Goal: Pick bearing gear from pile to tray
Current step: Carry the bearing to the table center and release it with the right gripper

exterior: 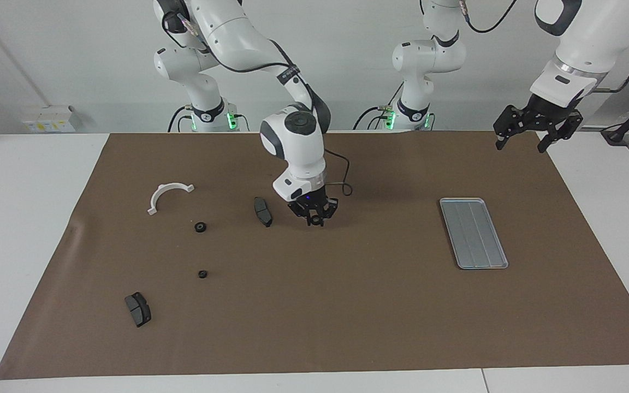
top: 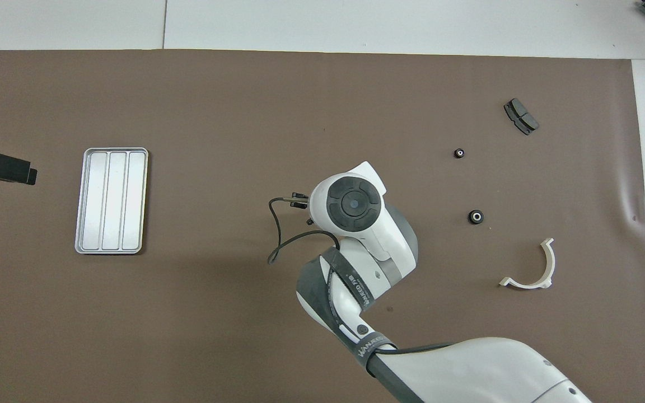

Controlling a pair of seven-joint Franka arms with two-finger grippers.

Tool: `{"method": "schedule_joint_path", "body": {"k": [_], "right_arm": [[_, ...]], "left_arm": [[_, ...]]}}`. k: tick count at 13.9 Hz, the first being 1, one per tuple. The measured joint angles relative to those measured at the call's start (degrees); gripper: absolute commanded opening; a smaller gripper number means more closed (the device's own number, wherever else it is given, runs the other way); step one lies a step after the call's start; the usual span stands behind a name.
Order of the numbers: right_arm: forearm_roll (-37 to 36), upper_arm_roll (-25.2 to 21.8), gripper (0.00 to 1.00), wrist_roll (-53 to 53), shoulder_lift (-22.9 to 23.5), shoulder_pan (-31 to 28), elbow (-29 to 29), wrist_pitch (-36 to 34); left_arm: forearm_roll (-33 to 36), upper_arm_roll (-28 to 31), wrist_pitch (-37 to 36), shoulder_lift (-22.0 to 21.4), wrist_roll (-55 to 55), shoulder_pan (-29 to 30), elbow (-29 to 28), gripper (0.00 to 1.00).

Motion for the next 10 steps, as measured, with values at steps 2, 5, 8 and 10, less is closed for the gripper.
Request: {"method": "schedule_joint_path", "body": {"k": [2, 5, 8, 10], "right_arm": [[-0.2, 0.0, 0.15, 1.1, 2.8, 1.3, 2.9, 0.0], [-1.7, 0.0, 0.44, 3.3, 4.3, 3.2, 3.6, -0.5], [-3.3, -0.2, 1.0, 3.8, 4.4, 3.6, 3.9, -3.5], [-3.9, -0.6, 1.0, 3.8, 4.3, 3.5, 4.6, -4.8]], "left_arm": [[0.0, 0.0, 0.0, 0.0, 0.0, 0.0, 0.0, 1.0], [0.0, 0.0, 0.0, 0.0, 0.0, 0.0, 0.0, 1.0], [0.0, 0.0, 0.0, 0.0, 0.0, 0.0, 0.0, 1.0], [0.0, -0.2, -1.0, 0.0, 0.0, -0.2, 0.0, 1.0]]}}
